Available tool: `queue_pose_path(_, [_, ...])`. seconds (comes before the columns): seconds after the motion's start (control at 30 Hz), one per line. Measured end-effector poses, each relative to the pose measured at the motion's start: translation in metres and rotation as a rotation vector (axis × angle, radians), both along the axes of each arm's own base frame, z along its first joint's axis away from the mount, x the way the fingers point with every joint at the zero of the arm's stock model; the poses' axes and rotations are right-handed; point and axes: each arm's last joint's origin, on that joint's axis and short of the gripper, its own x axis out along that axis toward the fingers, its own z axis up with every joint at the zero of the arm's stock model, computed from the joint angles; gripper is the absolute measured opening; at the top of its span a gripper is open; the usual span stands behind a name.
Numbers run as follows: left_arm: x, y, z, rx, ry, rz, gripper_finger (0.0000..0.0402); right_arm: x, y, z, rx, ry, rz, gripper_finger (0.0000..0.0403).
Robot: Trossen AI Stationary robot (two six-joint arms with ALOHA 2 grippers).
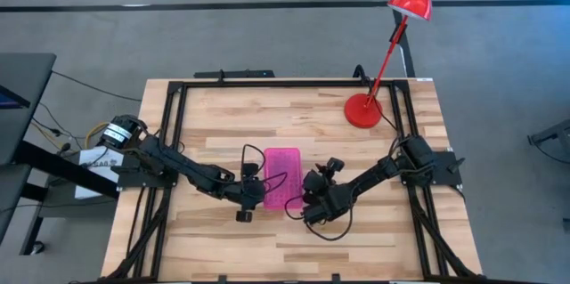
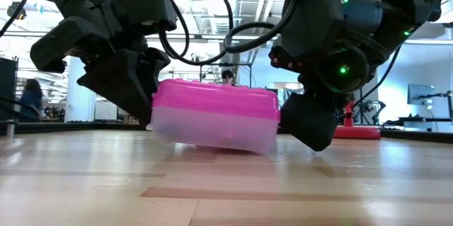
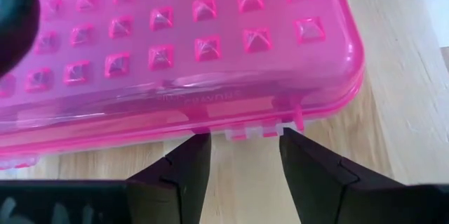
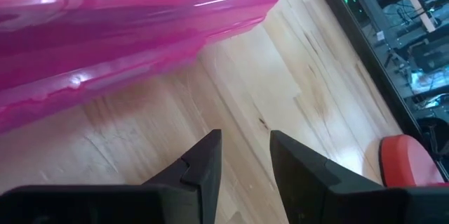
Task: Pick & place school supplies into a supply box
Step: Close the pink supply box
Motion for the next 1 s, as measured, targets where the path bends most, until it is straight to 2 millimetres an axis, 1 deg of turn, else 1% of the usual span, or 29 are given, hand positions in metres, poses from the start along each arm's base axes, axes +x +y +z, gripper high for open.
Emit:
queue_pose_path(0.23, [-0.001,0.001,-0.001,0.006,0.019,0.005,0.0167,0.0,0.002,0.004,0.009,-0.023,0.0,0.0117])
queue_pose_path(0.5, [-0.001,0.0,0.0,0.0,0.014,0.013,0.0167,-0.006,0.011,0.019,0.02,-0.069,0.01,0.0117])
queue_pose_path(0.6, [-0.001,0.0,0.0,0.0,0.014,0.015,0.0167,-0.009,0.01,0.019,0.012,-0.045,0.008,0.0117])
queue_pose_path(0.67, [-0.001,0.0,0.0,-0.002,0.014,0.013,0.0167,-0.009,0.011,0.021,0.019,-0.063,0.001,0.0117])
queue_pose_path(0.83, [-0.001,0.0,0.0,-0.007,0.013,0.011,0.0167,-0.007,0.006,0.02,0.019,-0.063,-0.014,0.0117])
queue_pose_path(1.0, [-0.001,0.0,0.0,-0.007,0.012,0.011,0.0167,-0.002,-0.004,0.02,0.02,-0.058,-0.033,0.0117])
